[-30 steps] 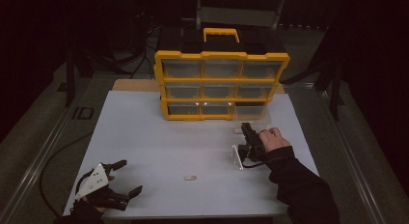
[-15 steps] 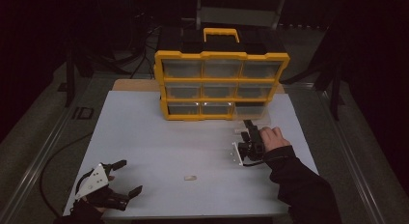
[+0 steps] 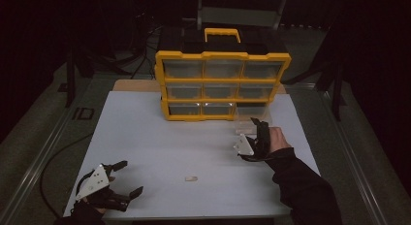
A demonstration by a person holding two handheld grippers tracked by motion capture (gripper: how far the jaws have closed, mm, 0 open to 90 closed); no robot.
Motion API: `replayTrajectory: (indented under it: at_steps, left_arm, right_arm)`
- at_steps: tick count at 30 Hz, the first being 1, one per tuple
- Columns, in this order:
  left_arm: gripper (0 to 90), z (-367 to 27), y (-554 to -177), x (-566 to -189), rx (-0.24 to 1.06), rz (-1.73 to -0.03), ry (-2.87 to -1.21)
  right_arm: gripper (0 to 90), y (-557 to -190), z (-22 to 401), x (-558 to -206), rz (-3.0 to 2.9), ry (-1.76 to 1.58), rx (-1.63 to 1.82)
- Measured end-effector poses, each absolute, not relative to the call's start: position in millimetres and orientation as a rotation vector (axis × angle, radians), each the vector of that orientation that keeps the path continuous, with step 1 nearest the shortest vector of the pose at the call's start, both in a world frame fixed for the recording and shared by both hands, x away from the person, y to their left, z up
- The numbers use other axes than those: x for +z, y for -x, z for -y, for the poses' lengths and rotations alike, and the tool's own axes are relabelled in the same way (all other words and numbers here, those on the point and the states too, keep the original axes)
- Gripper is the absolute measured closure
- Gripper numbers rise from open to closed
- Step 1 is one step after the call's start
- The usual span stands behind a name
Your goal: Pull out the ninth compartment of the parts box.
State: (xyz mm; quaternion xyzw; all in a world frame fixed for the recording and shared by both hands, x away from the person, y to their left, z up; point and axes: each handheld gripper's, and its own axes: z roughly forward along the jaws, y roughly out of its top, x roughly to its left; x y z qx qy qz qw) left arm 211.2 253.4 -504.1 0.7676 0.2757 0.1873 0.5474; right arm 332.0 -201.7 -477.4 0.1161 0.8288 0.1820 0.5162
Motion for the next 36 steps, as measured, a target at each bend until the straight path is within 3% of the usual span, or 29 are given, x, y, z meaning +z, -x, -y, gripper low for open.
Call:
replayTrajectory:
  at_steps: [16,36]
  left_arm:
    - [0.0,-253,-212,-504,0.442,-0.654,-1.819]
    - [0.0,-253,-212,-504,0.440,-0.653,-1.817]
  right_arm:
    - [7.9,-330,236,-458,-2.092,-0.728,0.989]
    - [7.8,-296,249,-469,-2.106,-0.772,1.170]
